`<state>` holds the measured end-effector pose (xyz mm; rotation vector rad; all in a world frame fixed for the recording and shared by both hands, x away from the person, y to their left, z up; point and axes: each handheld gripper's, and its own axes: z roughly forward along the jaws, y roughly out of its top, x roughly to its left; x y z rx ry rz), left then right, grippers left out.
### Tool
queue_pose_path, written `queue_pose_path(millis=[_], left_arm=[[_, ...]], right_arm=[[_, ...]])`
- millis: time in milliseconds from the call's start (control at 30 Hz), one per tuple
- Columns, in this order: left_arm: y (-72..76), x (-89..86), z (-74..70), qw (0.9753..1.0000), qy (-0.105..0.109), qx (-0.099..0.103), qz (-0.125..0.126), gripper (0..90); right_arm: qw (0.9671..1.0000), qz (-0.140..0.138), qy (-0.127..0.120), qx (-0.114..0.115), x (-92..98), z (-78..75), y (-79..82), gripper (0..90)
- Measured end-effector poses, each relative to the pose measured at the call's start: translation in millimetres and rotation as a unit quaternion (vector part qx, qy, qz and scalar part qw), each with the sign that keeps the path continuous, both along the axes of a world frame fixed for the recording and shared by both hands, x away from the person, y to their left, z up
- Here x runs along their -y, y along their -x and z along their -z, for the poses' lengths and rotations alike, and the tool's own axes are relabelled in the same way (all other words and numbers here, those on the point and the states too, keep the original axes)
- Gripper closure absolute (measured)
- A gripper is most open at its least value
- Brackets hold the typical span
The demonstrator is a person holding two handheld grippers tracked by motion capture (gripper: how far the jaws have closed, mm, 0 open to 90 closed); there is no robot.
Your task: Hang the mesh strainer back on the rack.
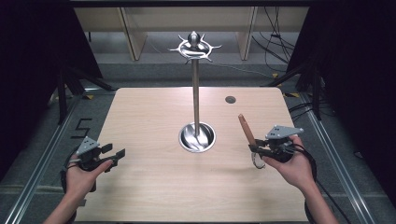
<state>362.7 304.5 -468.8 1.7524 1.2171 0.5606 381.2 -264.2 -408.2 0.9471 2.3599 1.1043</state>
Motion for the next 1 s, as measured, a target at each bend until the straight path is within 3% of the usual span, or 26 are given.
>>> queue_pose_path(millis=[67,133,167,267,300,367,500,533,633,667,700,767,1000], left_arm=[[0.0,0.0,0.0,1.0,0.0,0.0,0.0,35.8],[-0.2,-0.1,0.1,1.0,0.0,0.0,0.0,35.8],[-0.4,-0.1,0.3,1.0,0.001,0.0,0.001,35.8],[-0.3,-0.1,0.3,1.0,0.001,0.0,0.001,35.8],[-0.3,-0.1,0.4,1.0,0.001,0.001,0.001,35.8],[-0.1,0.1,0.2,1.0,0.002,0.002,0.0,35.6],[-0.1,0.2,0.1,1.0,0.001,0.002,0.0,35.4],[-0.2,0.3,0.4,1.0,0.001,0.001,0.0,35.4],[-0.4,0.0,0.5,1.0,0.001,0.001,0.001,35.4],[-0.4,0.0,0.5,1.0,0.001,0.001,0.001,35.4],[-0.1,0.0,0.2,1.0,0.0,0.0,0.0,35.4],[-0.1,0.0,0.5,1.0,0.0,0.001,0.0,35.5],[-0.1,0.1,0.2,1.0,0.002,0.002,-0.002,35.2]], right_arm=[[0.9998,0.012,-0.008,-0.016,-1.2,-2.7,2.8,70.3],[0.9998,0.016,-0.011,-0.01,-1.7,-3.1,2.8,70.3],[0.9998,0.013,-0.011,0.015,-0.9,-4.8,0.7,70.3],[0.9993,0.028,-0.026,-0.004,-3.4,-7.8,4.3,70.3],[0.9996,0.016,-0.02,0.014,-2.0,-8.5,1.8,70.3],[0.9995,0.018,-0.02,0.018,-1.8,-10.3,1.9,70.2],[0.9989,0.027,-0.04,-0.002,-4.9,-12.3,5.4,70.2],[0.9987,0.026,-0.041,0.015,-6.3,-14.1,4.8,70.2],[0.9984,0.029,-0.044,0.018,-7.9,-18.6,5.6,70.2],[0.9979,0.032,-0.047,0.03,-8.3,-19.3,4.6,70.2],[0.9978,0.038,-0.051,0.018,-9.0,-21.1,6.0,70.2],[0.9968,0.044,-0.062,0.022,-9.6,-22.7,5.1,70.2],[0.9962,0.049,-0.066,0.03,-11.1,-27.4,3.3,70.2]])
